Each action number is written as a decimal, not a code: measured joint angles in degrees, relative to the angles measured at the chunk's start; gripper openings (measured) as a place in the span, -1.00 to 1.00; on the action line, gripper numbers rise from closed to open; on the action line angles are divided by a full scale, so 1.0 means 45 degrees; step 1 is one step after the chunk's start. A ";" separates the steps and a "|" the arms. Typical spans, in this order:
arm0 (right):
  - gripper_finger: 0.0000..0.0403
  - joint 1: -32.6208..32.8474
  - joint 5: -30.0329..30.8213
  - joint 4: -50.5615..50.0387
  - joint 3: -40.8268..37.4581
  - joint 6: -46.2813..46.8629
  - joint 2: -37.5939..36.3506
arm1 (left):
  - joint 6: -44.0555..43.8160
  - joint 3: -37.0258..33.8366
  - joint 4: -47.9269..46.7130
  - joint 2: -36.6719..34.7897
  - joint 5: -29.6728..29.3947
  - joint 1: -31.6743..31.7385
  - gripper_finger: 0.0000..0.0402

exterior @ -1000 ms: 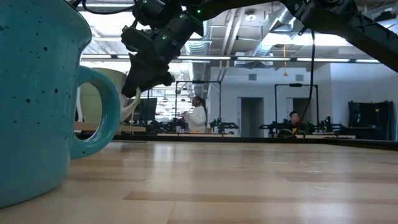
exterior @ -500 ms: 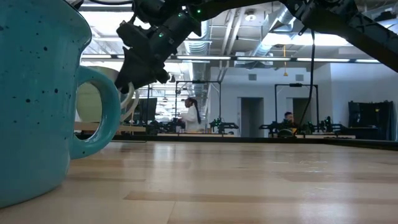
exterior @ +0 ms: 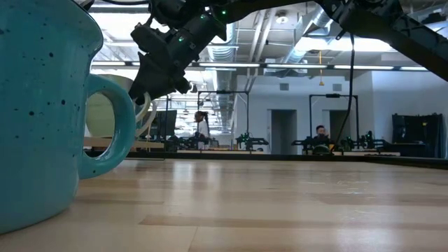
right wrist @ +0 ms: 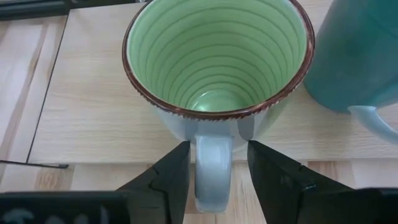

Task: Stack small to large cups/mugs on shelf
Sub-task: Put the green mug on the shelf, then put the blue mug on the shelf

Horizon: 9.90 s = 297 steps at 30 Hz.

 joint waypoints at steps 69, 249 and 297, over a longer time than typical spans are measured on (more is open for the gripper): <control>-0.01 -0.0049 -0.0332 0.1829 -0.0411 0.1005 0.0124 | 0.0000 0.0000 -0.0223 0.0005 0.0117 0.0000 -0.51; 0.21 0.4935 0.0277 0.0826 -0.3225 0.9379 -0.2288 | 0.3577 0.6776 -0.8346 -0.0016 -0.0515 -0.3905 -0.51; -0.29 0.5412 -0.0870 0.1191 -0.3171 1.0345 -0.1066 | 0.3345 0.6781 -0.9233 -0.0018 -0.1151 -0.3905 -0.51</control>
